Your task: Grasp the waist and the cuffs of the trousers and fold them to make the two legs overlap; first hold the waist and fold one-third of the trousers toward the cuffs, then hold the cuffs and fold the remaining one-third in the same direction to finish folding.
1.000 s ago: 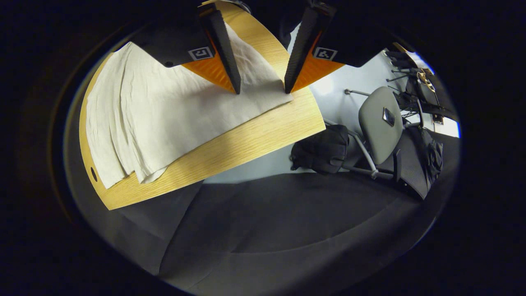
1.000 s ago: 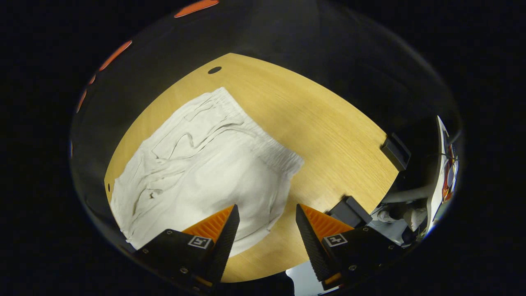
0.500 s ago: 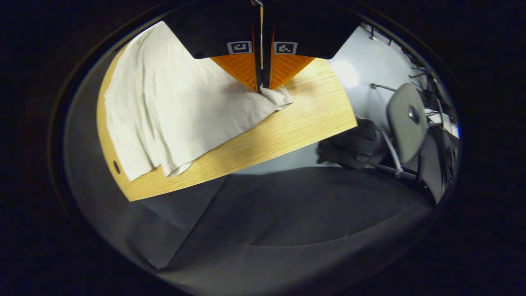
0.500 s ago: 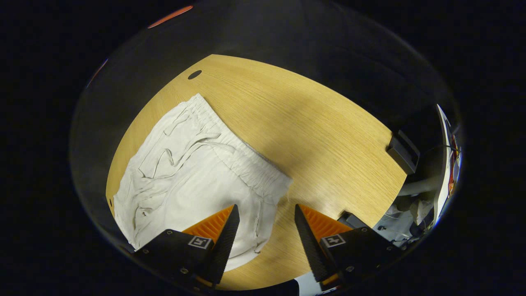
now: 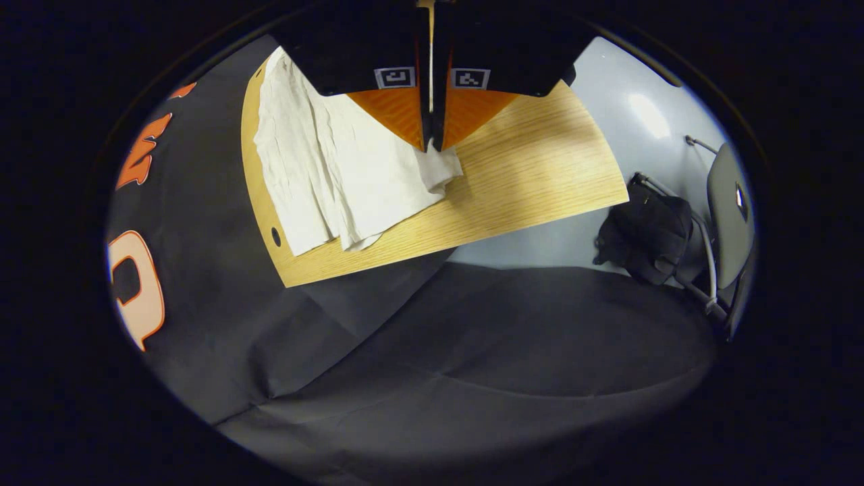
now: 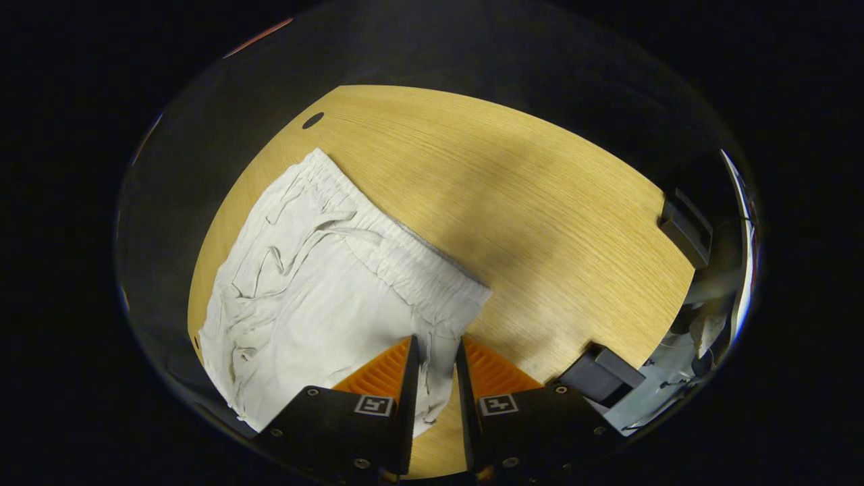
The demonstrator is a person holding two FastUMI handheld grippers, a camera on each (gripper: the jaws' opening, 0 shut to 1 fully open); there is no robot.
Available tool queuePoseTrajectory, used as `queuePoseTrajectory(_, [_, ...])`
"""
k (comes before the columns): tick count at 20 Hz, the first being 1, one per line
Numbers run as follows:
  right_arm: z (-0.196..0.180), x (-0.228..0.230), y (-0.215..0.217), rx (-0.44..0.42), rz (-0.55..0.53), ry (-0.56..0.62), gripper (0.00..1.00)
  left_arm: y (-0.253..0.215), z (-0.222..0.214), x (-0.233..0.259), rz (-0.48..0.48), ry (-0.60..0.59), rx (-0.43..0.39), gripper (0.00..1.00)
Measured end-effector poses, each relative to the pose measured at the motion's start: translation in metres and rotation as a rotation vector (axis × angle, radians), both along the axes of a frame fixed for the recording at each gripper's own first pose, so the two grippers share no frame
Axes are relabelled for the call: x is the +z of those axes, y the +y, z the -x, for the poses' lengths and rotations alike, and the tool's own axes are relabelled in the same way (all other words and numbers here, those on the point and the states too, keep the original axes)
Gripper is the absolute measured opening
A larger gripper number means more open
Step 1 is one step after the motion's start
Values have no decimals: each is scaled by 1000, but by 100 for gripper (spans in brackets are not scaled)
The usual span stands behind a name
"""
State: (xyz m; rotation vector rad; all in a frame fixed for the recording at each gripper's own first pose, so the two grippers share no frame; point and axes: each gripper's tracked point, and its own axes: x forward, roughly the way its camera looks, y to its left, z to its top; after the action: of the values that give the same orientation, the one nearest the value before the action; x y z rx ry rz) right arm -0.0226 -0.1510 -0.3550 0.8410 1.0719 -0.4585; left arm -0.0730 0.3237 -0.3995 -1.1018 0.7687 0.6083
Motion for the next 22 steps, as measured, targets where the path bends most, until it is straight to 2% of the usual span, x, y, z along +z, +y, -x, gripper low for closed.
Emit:
queuePoseTrajectory(5, [-3,-1,-4,-44,-31,-34,28,3,1,11,-7,-17,-6,6])
queuePoseTrajectory(7, [-5,-1,-3,-91,-59,-60,14,2,-2,13,-9,-24,-9,6])
queuePoseTrajectory(11, [-11,9,1,-188,-207,-156,2,4,-18,31,-22,-66,-22,5])
queuePoseTrajectory(15, [-13,26,-5,-213,-257,-202,1,3,-35,62,-42,-122,-29,5])
queuePoseTrajectory(22, [-47,71,-4,-205,-330,-290,1,0,-76,113,-119,-181,-100,5])
